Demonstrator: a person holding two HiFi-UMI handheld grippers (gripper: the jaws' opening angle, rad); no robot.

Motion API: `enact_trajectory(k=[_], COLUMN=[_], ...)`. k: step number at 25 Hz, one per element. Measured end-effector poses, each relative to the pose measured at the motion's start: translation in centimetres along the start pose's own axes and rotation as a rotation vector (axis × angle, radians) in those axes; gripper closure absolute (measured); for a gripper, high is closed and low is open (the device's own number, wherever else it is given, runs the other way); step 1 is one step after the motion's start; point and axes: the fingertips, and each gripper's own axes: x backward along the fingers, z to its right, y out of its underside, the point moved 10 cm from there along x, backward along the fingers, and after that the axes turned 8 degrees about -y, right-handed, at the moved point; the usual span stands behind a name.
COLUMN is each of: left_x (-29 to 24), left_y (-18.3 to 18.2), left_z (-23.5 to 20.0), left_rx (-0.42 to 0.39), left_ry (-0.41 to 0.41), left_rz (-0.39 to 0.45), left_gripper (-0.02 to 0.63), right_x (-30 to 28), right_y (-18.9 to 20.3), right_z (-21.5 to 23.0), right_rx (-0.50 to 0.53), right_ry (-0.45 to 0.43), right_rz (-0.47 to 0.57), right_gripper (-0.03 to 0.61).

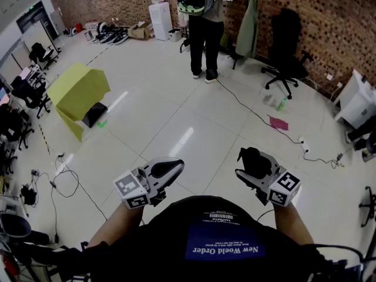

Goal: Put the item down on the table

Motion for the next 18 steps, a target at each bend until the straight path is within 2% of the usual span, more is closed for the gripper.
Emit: enact_trajectory(k=[7, 14, 16, 18], left_x=[-1.7, -0.2, -1.0, -1.5], left_y=[0.4, 2.6, 3.3, 1.8], left_z=[0.8, -0.9, -2.2, -5.5], left_rx=[0.014, 0.025, 0.033, 0.036], left_ry=[0.01, 0.007, 0.006, 0.014], left_rz=[0.0, -0.001, 0.009, 0.017], left_gripper=[0.609, 0.609, 0.609, 0.609], right_x=[2.2, 0.2, -0.5, -3.4], right_y=[0.7, 2.5, 2.9, 1.0], right_z=[1.3, 1.6, 3.1, 5.0], right_rx=[-0.002, -0.023, -0.015, -0.008], right_ry=[0.019, 0.022, 0.019, 0.019], right_rz=[-0.005, -0.009, -0.012, -0.018], right_gripper=[0.262, 0.262, 0.262, 0.262])
